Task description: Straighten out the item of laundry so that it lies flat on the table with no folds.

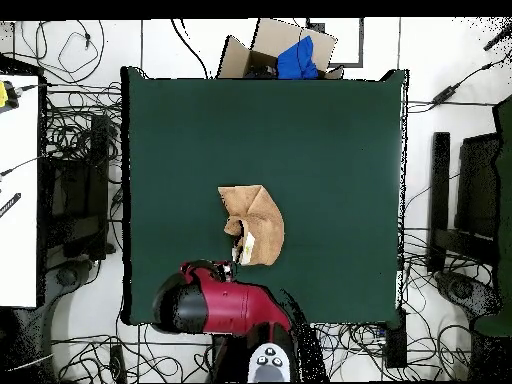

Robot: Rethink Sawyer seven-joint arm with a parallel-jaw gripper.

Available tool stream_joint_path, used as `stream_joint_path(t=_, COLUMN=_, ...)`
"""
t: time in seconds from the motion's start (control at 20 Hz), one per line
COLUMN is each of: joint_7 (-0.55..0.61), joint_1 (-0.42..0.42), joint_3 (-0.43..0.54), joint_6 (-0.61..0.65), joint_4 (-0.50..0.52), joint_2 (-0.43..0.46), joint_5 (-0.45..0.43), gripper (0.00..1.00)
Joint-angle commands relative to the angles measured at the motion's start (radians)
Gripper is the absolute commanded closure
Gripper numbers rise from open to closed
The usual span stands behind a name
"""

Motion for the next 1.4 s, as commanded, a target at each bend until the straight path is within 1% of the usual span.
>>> stream_joint_path(t=0.05, joint_7=0.200, joint_1=-0.049, joint_3=0.057, joint_6=-0.121, joint_4=0.010, joint_2=0.110, joint_5=0.000, gripper=0.00)
stream_joint_path(t=0.15, joint_7=0.201, joint_1=-0.067, joint_3=0.072, joint_6=-0.145, joint_4=0.010, joint_2=0.133, joint_5=0.003, gripper=0.00)
stream_joint_path(t=0.3, joint_7=0.196, joint_1=-0.090, joint_3=0.086, joint_6=-0.144, joint_4=0.016, joint_2=0.155, joint_5=0.006, gripper=0.00)
stream_joint_path(t=0.45, joint_7=0.205, joint_1=-0.092, joint_3=0.084, joint_6=-0.152, joint_4=0.011, joint_2=0.173, joint_5=0.016, gripper=0.00)
stream_joint_path(t=0.55, joint_7=0.212, joint_1=-0.092, joint_3=0.081, joint_6=-0.163, joint_4=0.001, joint_2=0.199, joint_5=0.023, gripper=0.00)
stream_joint_path(t=0.6, joint_7=0.206, joint_1=-0.105, joint_3=0.089, joint_6=-0.175, joint_4=-0.011, joint_2=0.224, joint_5=0.019, gripper=0.00)
stream_joint_path(t=0.7, joint_7=0.199, joint_1=-0.114, joint_3=0.091, joint_6=-0.184, joint_4=-0.026, joint_2=0.246, joint_5=0.014, gripper=0.00)
stream_joint_path(t=0.95, joint_7=0.210, joint_1=-0.114, joint_3=0.096, joint_6=-0.218, joint_4=-0.041, joint_2=0.287, joint_5=0.021, gripper=0.00)
stream_joint_path(t=1.15, joint_7=0.223, joint_1=-0.088, joint_3=0.088, joint_6=-0.251, joint_4=-0.066, joint_2=0.327, joint_5=0.034, gripper=0.00)
stream_joint_path(t=1.4, joint_7=0.221, joint_1=-0.093, joint_3=0.101, joint_6=-0.297, joint_4=-0.083, joint_2=0.374, joint_5=0.032, gripper=0.00)
